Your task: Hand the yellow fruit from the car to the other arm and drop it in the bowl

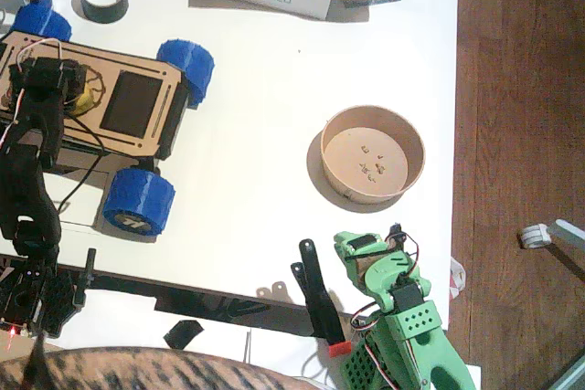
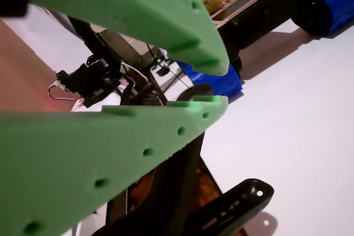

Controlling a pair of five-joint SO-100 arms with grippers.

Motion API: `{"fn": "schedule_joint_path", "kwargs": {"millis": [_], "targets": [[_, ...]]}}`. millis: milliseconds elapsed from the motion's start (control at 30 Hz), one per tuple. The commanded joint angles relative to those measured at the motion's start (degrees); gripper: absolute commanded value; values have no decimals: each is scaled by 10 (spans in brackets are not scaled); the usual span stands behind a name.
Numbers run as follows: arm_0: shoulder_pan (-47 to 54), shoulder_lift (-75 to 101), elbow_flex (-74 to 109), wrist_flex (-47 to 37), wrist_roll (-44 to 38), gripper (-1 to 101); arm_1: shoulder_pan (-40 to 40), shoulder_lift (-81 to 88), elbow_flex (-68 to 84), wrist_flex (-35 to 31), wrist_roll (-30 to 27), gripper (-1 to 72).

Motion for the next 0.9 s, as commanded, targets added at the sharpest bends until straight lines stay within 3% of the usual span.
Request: {"fn": "schedule_joint_path", "kwargs": {"millis": [0,367,433,500,533,867], "targets": [[3,-2,-2,-6,4,0,0,4,-25,3,-7,-1],[3,-4,-1,-3,4,0,0,4,-25,3,-7,-1],[3,-6,-1,-3,2,74,0,4,-25,3,-7,-1],[3,-8,-1,-2,0,269,0,4,-25,3,-7,-1],[3,-8,-1,-2,0,312,0,4,-25,3,-7,-1],[3,-13,-1,-4,-1,397,0,4,-25,3,-7,-1]]}}
